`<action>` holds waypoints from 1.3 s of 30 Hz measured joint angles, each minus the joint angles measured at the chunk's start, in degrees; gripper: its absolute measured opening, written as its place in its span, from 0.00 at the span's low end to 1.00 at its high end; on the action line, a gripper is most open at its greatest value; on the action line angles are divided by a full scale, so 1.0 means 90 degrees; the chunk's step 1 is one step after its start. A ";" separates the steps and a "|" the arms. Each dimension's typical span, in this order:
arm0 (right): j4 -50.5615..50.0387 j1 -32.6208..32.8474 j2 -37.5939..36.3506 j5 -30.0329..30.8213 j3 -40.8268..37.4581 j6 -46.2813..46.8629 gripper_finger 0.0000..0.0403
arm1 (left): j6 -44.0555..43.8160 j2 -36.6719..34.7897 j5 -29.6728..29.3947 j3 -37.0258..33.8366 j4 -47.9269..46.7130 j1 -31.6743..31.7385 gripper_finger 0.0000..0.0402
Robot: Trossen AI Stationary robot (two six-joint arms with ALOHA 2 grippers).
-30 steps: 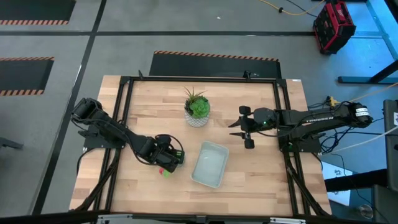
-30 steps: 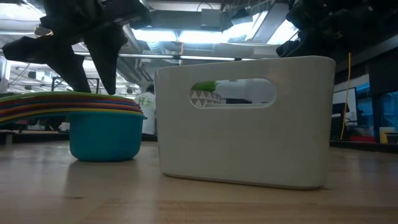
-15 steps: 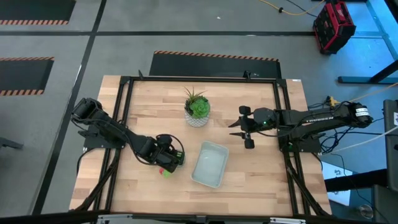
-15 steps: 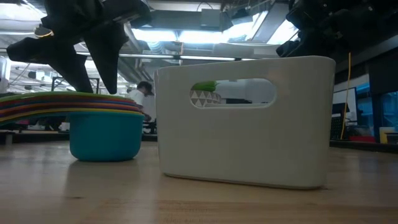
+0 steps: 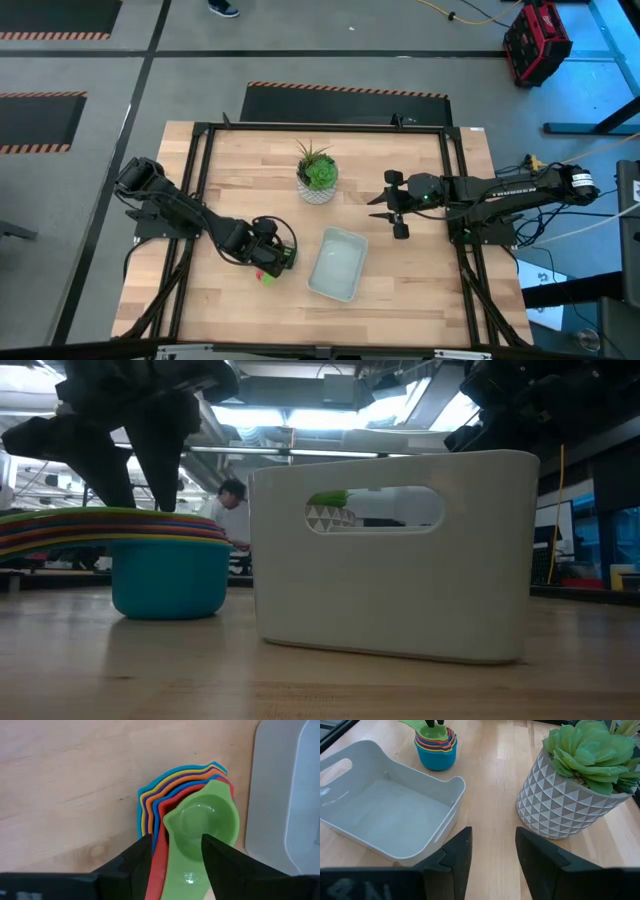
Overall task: Nest measuring cups in basket
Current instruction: Put the stacked measuring cups into the bin
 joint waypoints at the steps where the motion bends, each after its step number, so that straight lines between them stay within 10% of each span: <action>1: -0.0001 0.0000 0.0000 -0.0001 0.0000 -0.0003 0.39 | -0.0002 0.0000 -0.0002 0.0000 0.0000 0.0000 0.42; 23: -0.0003 0.0000 0.0000 -0.0001 -0.0002 -0.0019 0.39 | 0.0170 0.0000 0.0019 0.0000 0.0002 0.0002 0.76; 39: -0.0001 0.0000 0.0000 -0.0001 -0.0002 -0.0001 0.39 | 0.1002 -0.0139 0.0000 0.0004 0.0110 0.0039 0.77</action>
